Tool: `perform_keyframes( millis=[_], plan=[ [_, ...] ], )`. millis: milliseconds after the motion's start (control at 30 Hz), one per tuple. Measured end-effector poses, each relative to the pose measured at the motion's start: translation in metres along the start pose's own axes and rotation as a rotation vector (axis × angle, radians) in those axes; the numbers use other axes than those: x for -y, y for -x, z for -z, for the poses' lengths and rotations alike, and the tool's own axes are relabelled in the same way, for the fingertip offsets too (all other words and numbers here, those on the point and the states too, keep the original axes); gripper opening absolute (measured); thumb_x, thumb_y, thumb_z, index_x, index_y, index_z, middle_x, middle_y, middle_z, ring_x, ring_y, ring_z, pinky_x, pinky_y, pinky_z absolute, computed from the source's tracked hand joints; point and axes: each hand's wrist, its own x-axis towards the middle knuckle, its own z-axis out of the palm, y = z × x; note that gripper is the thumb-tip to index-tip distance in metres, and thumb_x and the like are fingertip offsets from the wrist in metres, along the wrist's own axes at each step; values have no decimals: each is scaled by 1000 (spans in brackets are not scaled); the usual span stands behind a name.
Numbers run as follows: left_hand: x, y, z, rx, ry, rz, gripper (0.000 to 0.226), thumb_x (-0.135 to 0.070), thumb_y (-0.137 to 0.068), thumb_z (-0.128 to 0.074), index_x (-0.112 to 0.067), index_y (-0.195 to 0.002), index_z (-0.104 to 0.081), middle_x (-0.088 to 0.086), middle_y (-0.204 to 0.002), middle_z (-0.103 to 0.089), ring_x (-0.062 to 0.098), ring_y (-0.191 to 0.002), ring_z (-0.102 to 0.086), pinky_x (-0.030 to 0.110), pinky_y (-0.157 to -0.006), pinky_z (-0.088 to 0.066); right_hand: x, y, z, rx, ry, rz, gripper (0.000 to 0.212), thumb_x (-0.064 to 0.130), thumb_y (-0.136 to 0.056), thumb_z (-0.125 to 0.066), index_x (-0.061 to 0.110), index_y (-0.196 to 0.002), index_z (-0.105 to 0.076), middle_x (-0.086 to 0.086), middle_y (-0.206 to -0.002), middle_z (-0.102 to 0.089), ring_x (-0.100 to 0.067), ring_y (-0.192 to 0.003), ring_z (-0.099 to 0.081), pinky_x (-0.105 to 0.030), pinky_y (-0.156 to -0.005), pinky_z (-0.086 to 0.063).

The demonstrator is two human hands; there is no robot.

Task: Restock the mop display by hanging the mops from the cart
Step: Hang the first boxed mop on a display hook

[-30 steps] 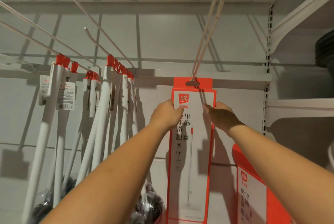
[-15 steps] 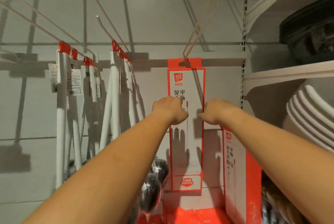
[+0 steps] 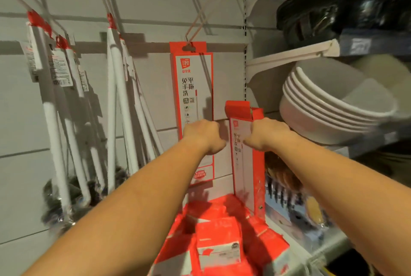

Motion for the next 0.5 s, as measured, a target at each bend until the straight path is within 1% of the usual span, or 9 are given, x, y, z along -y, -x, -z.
perform_keyframes(
  millis=[67, 167, 200, 267, 333, 367, 500],
  plan=[
    [-16, 6, 2, -4, 22, -40, 40, -41, -92, -48, -21, -126, -56, 6, -125, -60, 28, -115, -56, 37, -86, -46, -12, 16, 1, 9, 3, -35, 37, 41, -90, -48, 17, -115, -60, -7, -108, -62, -26, -90, -55, -32, -74, -41],
    [-44, 16, -1, 14, 36, -101, 38, -43, -91, -49, -21, -121, -58, 7, -122, -61, 29, -111, -57, 36, -81, -44, -33, 44, 0, 39, 26, -72, 36, 44, -92, -46, 17, -112, -60, -4, -93, -54, -24, -84, -50, -32, -72, -40],
    [-53, 19, -3, 20, 39, -121, 38, -43, -91, -49, -21, -120, -59, 7, -121, -61, 29, -111, -57, 36, -81, -44, -40, 52, 1, 40, 34, -81, 35, 44, -92, -46, 17, -110, -60, -4, -92, -53, -25, -85, -51, -32, -72, -40],
    [-75, 27, -3, 41, 58, -163, 40, -42, -90, -50, -21, -123, -58, 9, -124, -60, 31, -112, -57, 37, -84, -45, -58, 71, 2, 47, 59, -115, 35, 44, -92, -46, 17, -109, -59, -6, -99, -56, -26, -88, -52, -31, -73, -40],
    [-99, 36, -1, 49, 84, -200, 42, -41, -90, -51, -20, -126, -56, 8, -125, -59, 31, -113, -56, 37, -84, -45, -78, 90, 2, 52, 76, -161, 36, 44, -90, -48, 16, -110, -59, -6, -98, -56, -24, -86, -52, -31, -72, -41],
    [-111, 42, 0, 54, 94, -222, 42, -40, -90, -51, -20, -127, -56, 8, -125, -59, 30, -113, -56, 36, -83, -44, -89, 99, 1, 58, 80, -186, 35, 43, -89, -49, 16, -111, -59, -5, -97, -56, -23, -85, -51, -31, -72, -41],
    [-169, 67, -1, 103, 129, -335, 37, -38, -90, -52, -18, -120, -58, 8, -123, -59, 30, -111, -56, 34, -76, -40, -137, 144, -7, 106, 51, -277, 35, 41, -87, -52, 17, -110, -61, -6, -103, -62, -26, -88, -55, -31, -73, -41]
  ],
)
